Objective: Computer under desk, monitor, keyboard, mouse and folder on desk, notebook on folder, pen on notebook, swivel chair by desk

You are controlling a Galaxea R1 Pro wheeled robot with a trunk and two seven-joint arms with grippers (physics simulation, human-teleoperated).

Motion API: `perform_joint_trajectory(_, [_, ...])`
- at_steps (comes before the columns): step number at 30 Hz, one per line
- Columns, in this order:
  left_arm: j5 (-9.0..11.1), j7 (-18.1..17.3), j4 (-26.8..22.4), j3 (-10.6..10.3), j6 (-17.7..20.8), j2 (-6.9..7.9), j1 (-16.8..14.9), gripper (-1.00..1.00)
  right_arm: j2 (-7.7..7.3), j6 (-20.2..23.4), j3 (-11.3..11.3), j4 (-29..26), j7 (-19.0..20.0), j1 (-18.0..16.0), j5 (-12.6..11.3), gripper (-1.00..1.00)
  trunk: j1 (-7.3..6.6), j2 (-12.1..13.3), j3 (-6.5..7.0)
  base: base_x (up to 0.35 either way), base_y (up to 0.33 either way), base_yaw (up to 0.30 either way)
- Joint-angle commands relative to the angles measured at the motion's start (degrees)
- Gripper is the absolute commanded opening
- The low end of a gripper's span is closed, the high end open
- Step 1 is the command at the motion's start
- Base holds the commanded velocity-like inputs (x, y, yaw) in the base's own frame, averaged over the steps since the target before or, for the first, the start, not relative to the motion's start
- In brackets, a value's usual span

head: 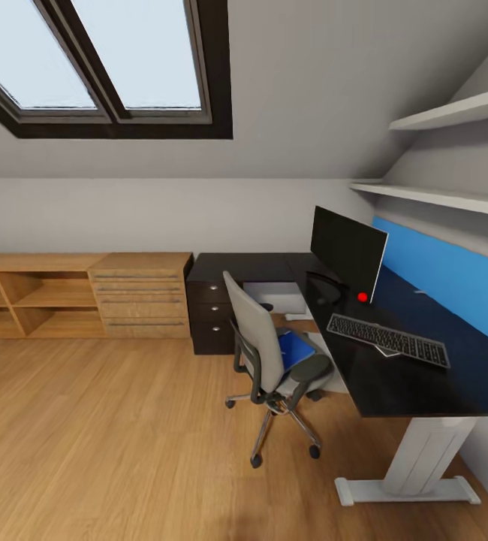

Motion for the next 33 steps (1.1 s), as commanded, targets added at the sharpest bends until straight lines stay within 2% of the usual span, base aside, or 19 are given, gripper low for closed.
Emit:
perform_joint_trajectory(1, [0.18,-0.01,-0.06,0.01,-0.07,0.01,0.01,1.0,-0.01,-0.18,0.2,0.03,-0.24,-0.03,-0.17,1.0,0.23,-0.45,-0.24,0.0,0.0,0.0])
perform_joint_trajectory(17, [0.18,0.17,-0.33,0.22,-0.47,0.07,0.01,1.0,0.21,-0.46,0.2,-0.31,-0.24,-0.03,-0.18,1.0,3.74,-6.87,-3.2,0.0,0.0,0.0])
perform_joint_trajectory(19, [0.16,0.17,-0.33,0.14,-2.76,-0.05,0.01,1.0,0.2,-0.43,0.17,-0.34,-0.24,-0.03,-0.17,1.0,4.18,-7.67,-3.71,0.0,0.0,0.0])
perform_joint_trajectory(23, [0.16,0.17,-0.33,0.12,-3.85,-0.08,0.01,1.0,0.2,-0.43,0.18,-0.34,-0.24,-0.03,-0.17,1.0,5.06,-9.27,-4.76,0.0,0.0,0.0])
perform_joint_trajectory(33, [0.14,0.17,-0.33,0.11,-4.37,-0.09,0.01,1.0,0.12,-0.47,0.19,-0.34,-0.24,-0.03,-0.17,1.0,7.26,-13.29,-7.45,0.0,0.0,0.0])
